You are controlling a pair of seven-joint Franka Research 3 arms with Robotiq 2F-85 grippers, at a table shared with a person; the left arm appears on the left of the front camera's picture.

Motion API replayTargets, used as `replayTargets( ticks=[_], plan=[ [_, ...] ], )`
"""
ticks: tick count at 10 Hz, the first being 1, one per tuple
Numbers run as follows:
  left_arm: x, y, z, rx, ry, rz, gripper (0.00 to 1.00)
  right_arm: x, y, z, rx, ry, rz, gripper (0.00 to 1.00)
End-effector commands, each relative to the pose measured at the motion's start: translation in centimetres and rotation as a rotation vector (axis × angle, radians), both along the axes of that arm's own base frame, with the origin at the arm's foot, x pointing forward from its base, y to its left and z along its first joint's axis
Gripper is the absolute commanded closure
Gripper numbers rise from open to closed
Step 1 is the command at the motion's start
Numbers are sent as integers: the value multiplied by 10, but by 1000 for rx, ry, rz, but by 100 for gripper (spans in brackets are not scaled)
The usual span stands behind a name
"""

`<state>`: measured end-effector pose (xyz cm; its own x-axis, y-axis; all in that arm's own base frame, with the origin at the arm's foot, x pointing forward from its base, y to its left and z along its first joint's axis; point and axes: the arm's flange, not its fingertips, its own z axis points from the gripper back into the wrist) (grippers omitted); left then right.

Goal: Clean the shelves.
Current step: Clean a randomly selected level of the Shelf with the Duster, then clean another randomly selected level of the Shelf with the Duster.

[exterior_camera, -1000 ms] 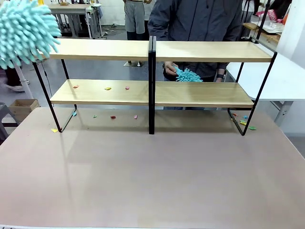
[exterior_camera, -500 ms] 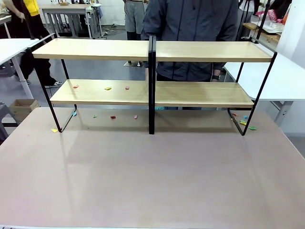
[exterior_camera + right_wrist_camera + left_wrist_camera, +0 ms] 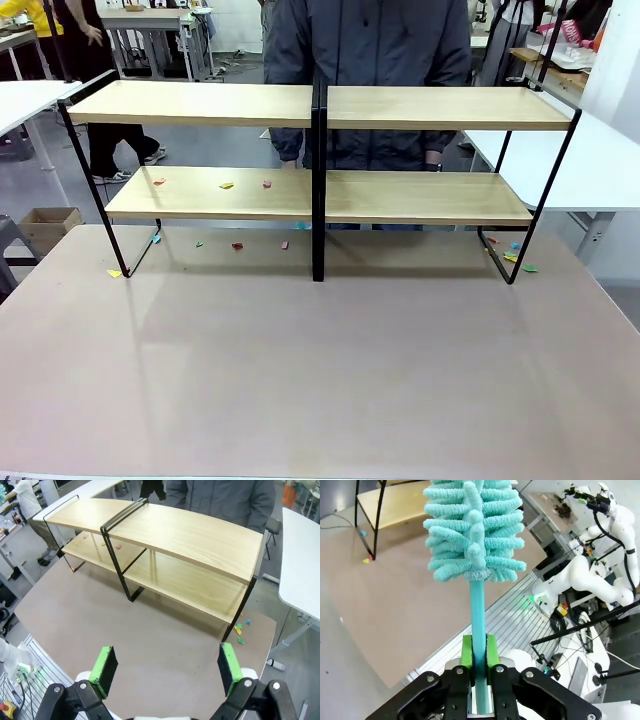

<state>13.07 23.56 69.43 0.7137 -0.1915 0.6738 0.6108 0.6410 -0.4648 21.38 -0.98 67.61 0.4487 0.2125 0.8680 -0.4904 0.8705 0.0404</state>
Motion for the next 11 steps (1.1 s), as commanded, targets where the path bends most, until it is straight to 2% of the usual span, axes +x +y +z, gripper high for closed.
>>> replayTargets(
  ticks=[1,5,6,7,9,10,11],
  plan=[
    [-11,3,-1,24,-11,-6,100,0,0,-1,2,1,3,0],
    [-11,3,-1,24,-11,-6,100,0,0,-1,2,1,3,0],
    [-4,2,-1,6,-5,5,88,0,0,-1,2,1,3,0],
    [-3,-23,5,-5,-44,-69,88,0,0,-1,2,1,3,0],
    [7,-101,-3,80,-7,-172,88,0,0,-1,2,1,3,0],
    [2,-131,-18,198,-24,-68,88,0,0,-1,2,1,3,0],
    [-9,-155,-42,267,68,-185,88,0,0,-1,2,1,3,0]
  ],
)
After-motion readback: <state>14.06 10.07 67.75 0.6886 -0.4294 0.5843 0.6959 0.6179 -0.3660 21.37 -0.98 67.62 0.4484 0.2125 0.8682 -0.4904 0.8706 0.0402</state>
